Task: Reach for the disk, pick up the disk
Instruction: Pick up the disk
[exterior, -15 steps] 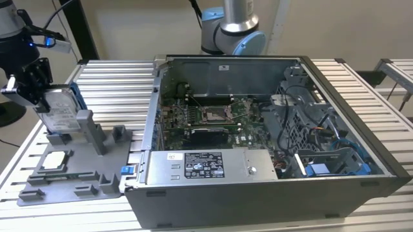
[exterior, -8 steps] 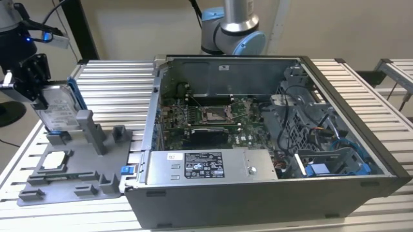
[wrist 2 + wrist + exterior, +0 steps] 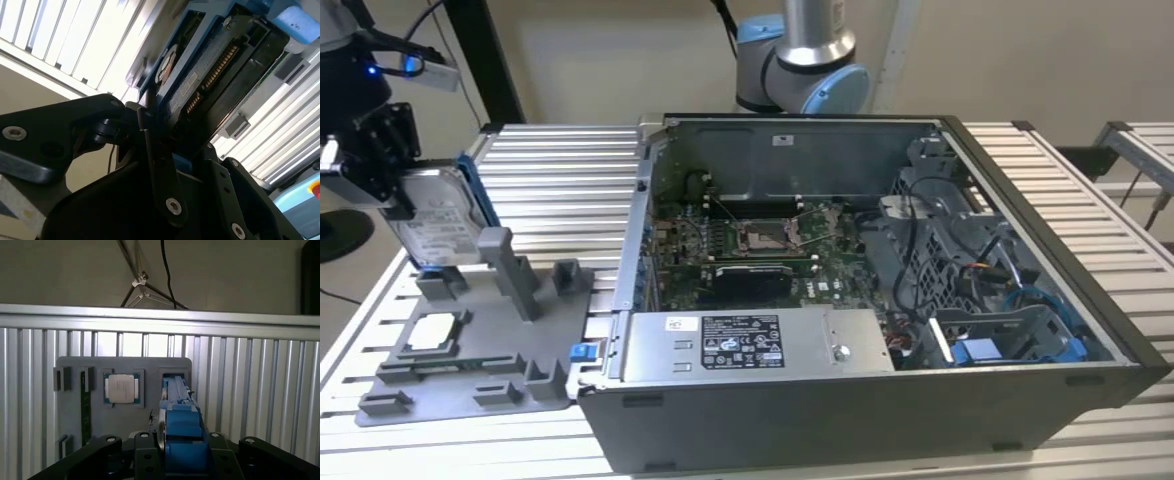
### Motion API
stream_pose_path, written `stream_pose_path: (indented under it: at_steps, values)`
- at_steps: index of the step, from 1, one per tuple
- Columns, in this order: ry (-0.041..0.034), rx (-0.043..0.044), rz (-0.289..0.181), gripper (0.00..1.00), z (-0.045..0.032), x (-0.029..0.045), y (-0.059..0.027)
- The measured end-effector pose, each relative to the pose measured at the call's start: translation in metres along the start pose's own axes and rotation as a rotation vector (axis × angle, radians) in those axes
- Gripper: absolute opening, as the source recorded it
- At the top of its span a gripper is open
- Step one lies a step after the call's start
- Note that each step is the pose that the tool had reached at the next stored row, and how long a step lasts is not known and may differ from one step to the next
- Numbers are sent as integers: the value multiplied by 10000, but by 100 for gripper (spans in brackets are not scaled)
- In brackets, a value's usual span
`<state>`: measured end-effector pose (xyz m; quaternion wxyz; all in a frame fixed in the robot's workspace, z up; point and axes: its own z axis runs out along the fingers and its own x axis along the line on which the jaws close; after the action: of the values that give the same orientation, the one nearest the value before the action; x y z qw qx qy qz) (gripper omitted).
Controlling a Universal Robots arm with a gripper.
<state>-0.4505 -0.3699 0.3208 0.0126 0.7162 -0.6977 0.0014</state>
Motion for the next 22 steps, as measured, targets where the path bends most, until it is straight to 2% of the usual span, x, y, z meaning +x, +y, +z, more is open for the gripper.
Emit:
stream_pose_path:
  at_steps: [22]
  values:
    - [0,0,0,0,-300,6,5]
